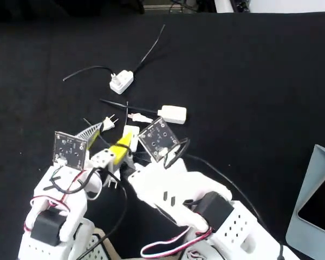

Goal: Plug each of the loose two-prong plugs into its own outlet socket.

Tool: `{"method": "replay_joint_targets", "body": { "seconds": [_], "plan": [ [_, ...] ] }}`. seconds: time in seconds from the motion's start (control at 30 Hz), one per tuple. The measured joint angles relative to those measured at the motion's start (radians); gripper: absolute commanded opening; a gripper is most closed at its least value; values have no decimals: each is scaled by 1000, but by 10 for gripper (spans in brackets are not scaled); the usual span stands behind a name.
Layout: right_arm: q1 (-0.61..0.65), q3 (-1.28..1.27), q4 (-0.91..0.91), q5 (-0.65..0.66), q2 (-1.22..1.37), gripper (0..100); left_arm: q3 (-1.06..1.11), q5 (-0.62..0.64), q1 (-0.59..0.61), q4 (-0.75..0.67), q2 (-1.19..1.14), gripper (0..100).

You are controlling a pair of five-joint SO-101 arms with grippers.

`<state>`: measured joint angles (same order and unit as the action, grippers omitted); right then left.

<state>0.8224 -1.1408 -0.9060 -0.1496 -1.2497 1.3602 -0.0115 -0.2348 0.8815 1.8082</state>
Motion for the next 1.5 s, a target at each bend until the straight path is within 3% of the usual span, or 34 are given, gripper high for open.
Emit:
{"method": "replay_joint_targets", "body": {
  "seconds": [0.43, 0.53, 0.77, 0.93, 1.13, 1.5],
  "plan": [
    [-12, -5, -2, 0, 0, 11, -43, -54, -94, 77, 8, 257],
    [-58, -12, 0, 0, 0, 11, -43, -54, -40, 78, 5, 257],
    [-196, -12, 0, 0, 0, 11, -43, -54, 227, 78, 5, 257],
    [-308, -12, 0, 0, 0, 11, -6, -54, 269, 78, -29, 257],
    [-381, -12, 0, 0, 0, 11, -74, -92, 269, 83, -267, 260],
    [-454, -12, 20, 0, 0, 11, -427, -100, 321, 218, -867, 261]
  ]
}}
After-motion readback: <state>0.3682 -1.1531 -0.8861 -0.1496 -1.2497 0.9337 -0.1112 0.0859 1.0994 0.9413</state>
